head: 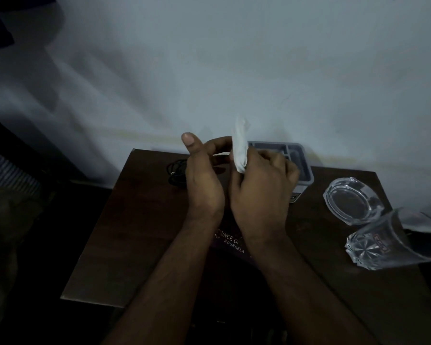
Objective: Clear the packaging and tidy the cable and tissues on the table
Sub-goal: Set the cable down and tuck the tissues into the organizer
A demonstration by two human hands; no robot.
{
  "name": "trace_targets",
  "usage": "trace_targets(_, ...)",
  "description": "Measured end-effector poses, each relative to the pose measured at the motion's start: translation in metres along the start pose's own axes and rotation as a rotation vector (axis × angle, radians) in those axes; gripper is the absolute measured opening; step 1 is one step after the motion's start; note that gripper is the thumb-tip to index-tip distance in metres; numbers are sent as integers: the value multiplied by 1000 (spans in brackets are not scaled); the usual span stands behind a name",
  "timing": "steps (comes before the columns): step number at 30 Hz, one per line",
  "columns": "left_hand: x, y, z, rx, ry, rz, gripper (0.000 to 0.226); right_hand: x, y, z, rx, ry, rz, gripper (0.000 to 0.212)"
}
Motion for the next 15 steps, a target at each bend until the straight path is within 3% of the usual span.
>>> trace_targets(3,-1,-5,-1,31,-18,-42,95,4,9,7,-84,-28,64,26)
trace_targets(9,0,-7,-3,32,-24,-48,94,11,11,18,155,-105,89,49)
trace_targets(15,0,-7,-4,36,-27,-40,96,11,-1,21,68,-107,-38,46)
Point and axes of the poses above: each hand's wrist, its own x-axis towards the middle knuckle, its own y-axis out of the back of the hand, z = x × y, the point moved 7 cm from there along x, towards the middle knuckle, and after that the axes turned 1 degree about x, right-handed, at the moved point
